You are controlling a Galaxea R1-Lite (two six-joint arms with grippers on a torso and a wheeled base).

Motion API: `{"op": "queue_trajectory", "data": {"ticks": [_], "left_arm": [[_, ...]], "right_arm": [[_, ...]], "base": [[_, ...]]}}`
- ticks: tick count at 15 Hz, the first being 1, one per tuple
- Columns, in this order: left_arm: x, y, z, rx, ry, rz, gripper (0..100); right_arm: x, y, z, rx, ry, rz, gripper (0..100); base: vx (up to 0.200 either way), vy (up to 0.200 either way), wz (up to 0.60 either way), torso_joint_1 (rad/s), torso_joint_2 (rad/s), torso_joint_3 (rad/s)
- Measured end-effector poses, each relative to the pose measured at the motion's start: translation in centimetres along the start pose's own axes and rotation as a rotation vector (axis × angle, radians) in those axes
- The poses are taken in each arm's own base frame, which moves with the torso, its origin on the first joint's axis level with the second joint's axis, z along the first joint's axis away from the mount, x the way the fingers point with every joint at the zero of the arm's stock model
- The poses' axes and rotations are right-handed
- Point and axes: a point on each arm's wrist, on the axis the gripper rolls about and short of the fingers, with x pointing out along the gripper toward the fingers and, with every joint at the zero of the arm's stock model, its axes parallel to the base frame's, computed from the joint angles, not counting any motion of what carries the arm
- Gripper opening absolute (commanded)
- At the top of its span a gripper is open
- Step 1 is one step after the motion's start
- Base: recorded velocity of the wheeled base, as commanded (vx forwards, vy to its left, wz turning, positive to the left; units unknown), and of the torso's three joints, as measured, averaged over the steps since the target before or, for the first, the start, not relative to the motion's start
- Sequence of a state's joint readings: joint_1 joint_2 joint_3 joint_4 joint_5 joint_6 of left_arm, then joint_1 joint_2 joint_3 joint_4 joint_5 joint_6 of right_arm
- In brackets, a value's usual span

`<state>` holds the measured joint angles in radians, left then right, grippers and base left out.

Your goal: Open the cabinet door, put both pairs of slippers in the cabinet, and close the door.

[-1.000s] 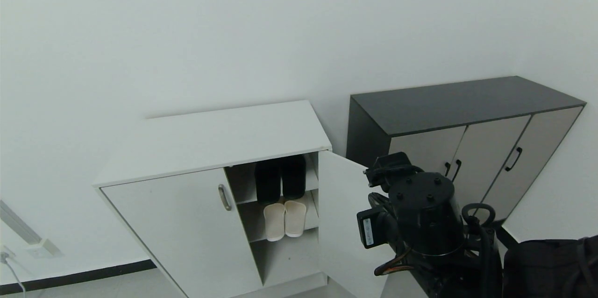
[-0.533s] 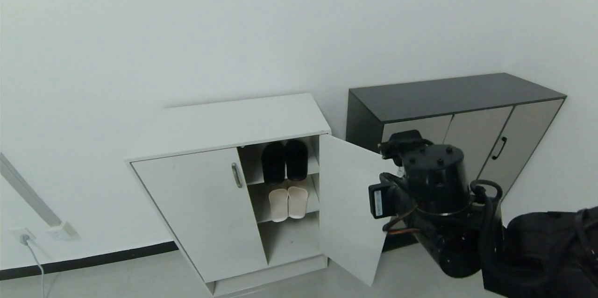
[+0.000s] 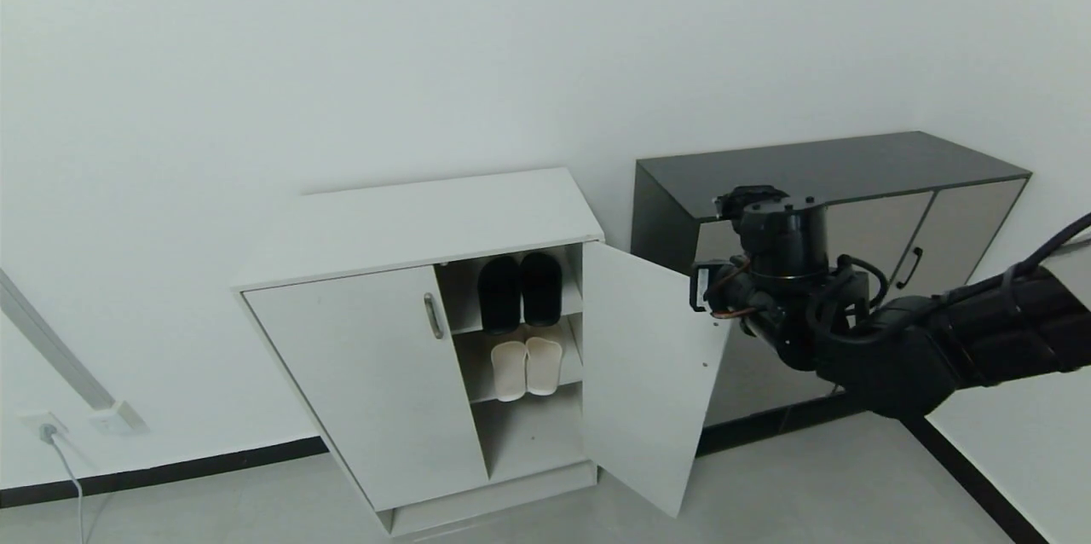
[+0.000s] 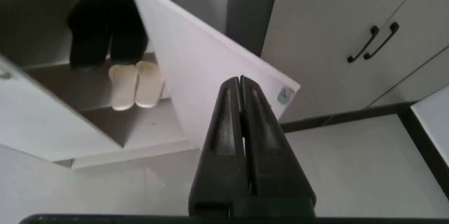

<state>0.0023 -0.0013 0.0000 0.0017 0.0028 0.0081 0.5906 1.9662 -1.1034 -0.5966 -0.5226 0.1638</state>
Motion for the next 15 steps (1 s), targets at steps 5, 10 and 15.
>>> {"op": "queue_trajectory", "data": {"ticks": [5, 10, 15], "left_arm": [[0.0, 0.0, 0.0, 0.0, 0.0, 0.001, 0], [0.0, 0.0, 0.0, 0.0, 0.0, 0.001, 0], [0.0, 0.0, 0.0, 0.0, 0.0, 0.0, 0]], "right_arm": [[4.0, -1.6, -0.7, 0.027, 0.021, -0.004, 0], [6.5, -2.5, -1.5, 0.06, 0.034, -0.018, 0], [9.5, -3.6, -2.6, 0.076, 0.04, -0.063, 0]], "base": [[0.0, 0.0, 0.0, 0.0, 0.0, 0.0], [0.0, 0.0, 0.0, 0.0, 0.0, 0.0], [0.0, 0.0, 0.0, 0.0, 0.0, 0.0]]}}
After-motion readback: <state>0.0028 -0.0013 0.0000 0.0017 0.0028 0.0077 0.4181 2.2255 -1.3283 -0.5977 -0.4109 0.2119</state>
